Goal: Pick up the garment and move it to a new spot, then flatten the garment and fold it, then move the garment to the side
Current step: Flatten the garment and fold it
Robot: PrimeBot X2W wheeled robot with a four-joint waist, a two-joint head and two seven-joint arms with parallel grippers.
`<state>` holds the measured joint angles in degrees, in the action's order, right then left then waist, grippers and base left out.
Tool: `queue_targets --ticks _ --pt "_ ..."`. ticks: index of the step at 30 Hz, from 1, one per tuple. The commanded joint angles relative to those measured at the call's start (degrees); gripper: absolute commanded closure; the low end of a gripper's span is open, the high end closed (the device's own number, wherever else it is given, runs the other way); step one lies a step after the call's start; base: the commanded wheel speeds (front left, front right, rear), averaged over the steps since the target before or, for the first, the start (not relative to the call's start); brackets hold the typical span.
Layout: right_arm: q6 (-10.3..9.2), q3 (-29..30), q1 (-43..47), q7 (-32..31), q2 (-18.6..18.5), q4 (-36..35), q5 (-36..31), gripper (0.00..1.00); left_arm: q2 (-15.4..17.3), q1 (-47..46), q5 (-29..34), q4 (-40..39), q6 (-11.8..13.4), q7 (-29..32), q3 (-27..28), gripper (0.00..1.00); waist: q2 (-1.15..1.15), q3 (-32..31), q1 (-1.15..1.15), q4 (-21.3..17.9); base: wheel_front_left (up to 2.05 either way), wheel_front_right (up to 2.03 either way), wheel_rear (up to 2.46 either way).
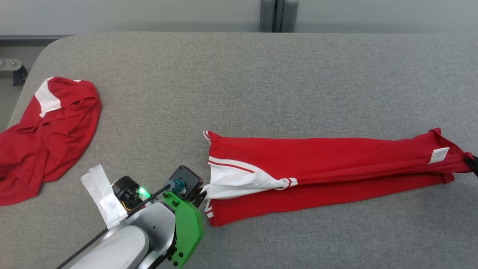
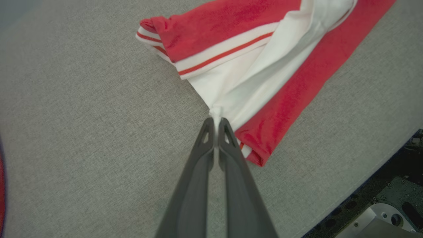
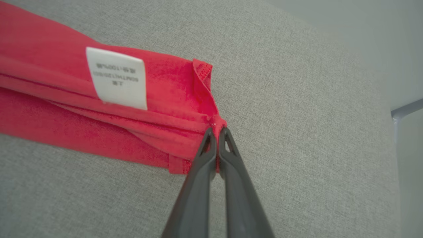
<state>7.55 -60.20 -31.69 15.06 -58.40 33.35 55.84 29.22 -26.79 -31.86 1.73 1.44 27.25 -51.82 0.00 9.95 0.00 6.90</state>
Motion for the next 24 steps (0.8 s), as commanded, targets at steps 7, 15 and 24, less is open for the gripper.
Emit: queue_targets --ticks 7,15,24 --pt "-0.11 -5.9 -1.8 -1.3 -0.9 0.0 3.4 0.0 1.3 2.4 -1.9 -0.3 -0.6 2.8 -1.2 0.0 0.0 -0.9 0.0 -1.3 0.0 0.0 0.0" --pt "-0.11 -8.5 -4.3 -2.6 -2.0 3.1 8.1 0.0 0.3 3.0 -2.4 0.1 1.4 -0.4 0.6 0.0 0.0 -2.2 0.0 -2.4 0.0 0.0 0.0" --pt "-0.1 3.8 -8.2 0.2 4.3 2.5 12.0 0.0 -6.5 2.7 -2.8 3.2 10.7 -19.5 11.2 0.0 0.0 -4.6 0.0 -4.2 0.0 0.0 0.0"
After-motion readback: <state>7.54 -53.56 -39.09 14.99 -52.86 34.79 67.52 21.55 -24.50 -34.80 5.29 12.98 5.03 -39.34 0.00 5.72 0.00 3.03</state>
